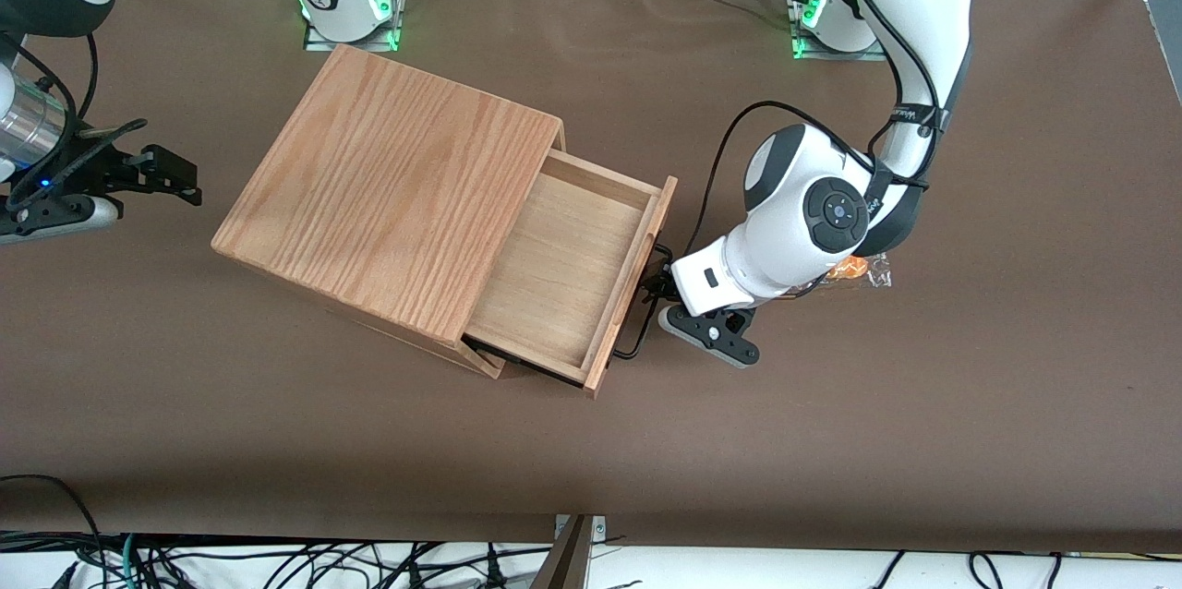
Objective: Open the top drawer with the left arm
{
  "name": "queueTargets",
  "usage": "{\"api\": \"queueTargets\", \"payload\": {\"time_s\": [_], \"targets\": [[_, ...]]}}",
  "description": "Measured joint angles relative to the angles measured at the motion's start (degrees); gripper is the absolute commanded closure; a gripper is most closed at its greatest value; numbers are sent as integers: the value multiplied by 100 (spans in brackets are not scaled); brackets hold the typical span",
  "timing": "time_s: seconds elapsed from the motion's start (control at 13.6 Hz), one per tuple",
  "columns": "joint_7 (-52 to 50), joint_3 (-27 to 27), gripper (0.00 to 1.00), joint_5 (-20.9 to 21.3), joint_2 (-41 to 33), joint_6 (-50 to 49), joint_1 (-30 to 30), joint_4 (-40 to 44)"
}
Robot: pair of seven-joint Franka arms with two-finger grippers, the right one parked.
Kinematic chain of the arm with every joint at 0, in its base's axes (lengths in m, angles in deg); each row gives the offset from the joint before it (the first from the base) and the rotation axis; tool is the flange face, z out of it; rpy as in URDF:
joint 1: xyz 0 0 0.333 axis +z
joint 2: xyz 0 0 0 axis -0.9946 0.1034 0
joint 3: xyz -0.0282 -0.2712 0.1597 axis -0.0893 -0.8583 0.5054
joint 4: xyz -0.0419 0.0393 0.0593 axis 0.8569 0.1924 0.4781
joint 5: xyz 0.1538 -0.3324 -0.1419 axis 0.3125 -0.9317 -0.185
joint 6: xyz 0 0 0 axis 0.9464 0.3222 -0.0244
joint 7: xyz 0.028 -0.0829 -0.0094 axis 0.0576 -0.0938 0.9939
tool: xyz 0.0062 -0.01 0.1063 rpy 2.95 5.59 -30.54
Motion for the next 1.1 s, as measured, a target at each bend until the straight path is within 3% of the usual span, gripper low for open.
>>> {"api": "queueTargets", "payload": {"time_s": [0.44, 0.59, 0.96, 1.1], "targets": [[121, -66, 0, -855, -294, -538, 188, 110], [121, -66, 0, -940, -452, -797, 273, 129], [158, -31, 0, -885, -1036, -2396, 1154, 172], [234, -31, 0, -350, -1343, -3167, 1491, 185]]}}
